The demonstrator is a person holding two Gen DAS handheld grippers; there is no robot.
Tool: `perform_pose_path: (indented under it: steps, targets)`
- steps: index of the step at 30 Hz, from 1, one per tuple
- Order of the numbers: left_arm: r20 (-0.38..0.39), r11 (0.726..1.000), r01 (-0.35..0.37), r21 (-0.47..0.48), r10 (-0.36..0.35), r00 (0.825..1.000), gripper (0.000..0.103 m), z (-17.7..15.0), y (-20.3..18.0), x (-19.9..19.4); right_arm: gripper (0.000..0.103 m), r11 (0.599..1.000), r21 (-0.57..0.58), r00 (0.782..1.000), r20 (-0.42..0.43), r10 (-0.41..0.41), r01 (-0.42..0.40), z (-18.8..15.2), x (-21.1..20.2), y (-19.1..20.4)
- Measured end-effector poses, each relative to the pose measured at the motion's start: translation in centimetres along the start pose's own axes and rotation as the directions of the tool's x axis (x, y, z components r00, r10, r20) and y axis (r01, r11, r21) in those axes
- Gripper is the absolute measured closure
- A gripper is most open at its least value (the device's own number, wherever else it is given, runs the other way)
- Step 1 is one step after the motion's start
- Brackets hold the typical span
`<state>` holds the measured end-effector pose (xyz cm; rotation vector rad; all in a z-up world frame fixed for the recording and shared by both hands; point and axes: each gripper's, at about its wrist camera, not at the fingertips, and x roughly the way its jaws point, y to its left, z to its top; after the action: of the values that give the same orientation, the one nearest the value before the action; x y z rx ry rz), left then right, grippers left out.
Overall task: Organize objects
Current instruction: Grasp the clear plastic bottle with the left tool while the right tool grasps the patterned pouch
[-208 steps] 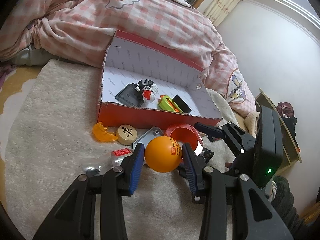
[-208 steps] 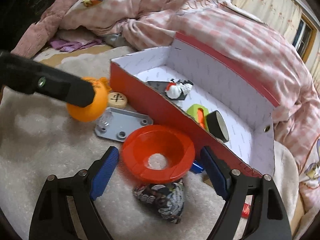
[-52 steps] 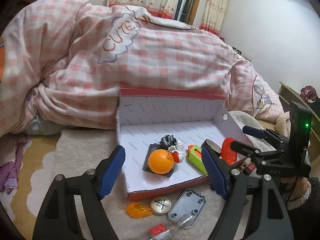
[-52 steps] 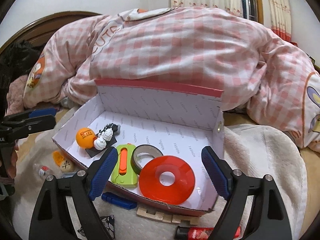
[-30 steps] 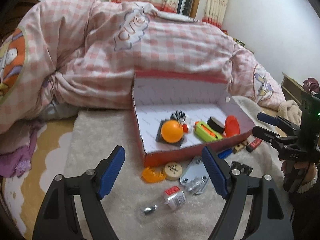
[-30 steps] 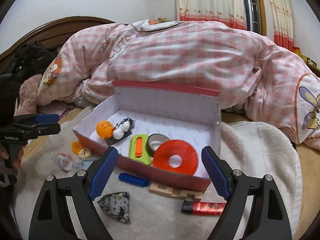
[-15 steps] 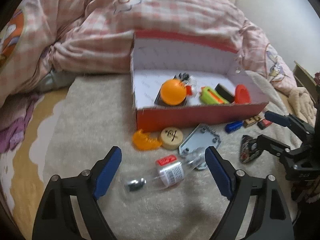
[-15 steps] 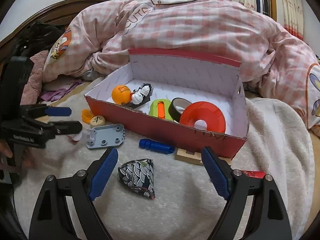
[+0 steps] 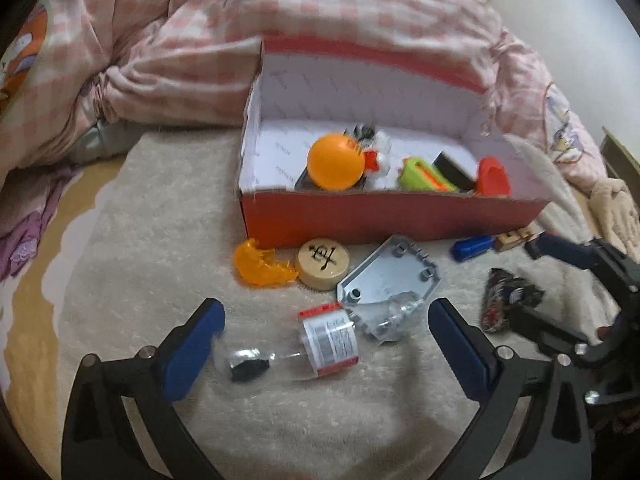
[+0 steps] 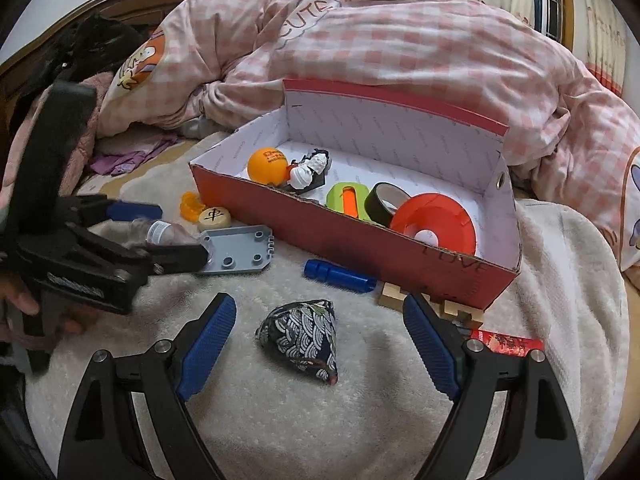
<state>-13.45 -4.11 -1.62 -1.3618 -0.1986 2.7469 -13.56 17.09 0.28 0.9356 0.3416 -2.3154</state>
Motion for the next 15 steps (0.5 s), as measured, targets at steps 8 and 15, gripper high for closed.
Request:
perform_pose_path:
  steps: [8,15]
  targets:
    - [0.012,0.999,0.026,-0.044,-0.025,1.000,0.000,0.0,1.0,0.1,0.015,1.000,-0.014,1.000,-0.022,0.002,-0.003,-0.1,0.3,0.3]
    - [0.012,0.999,0.030,0.040,-0.030,0.999,0.002,-0.4,-0.6,0.0,0.015,1.000,-0.030,0.999,-0.045,0.004,-0.005,-0.2,0.6,0.6]
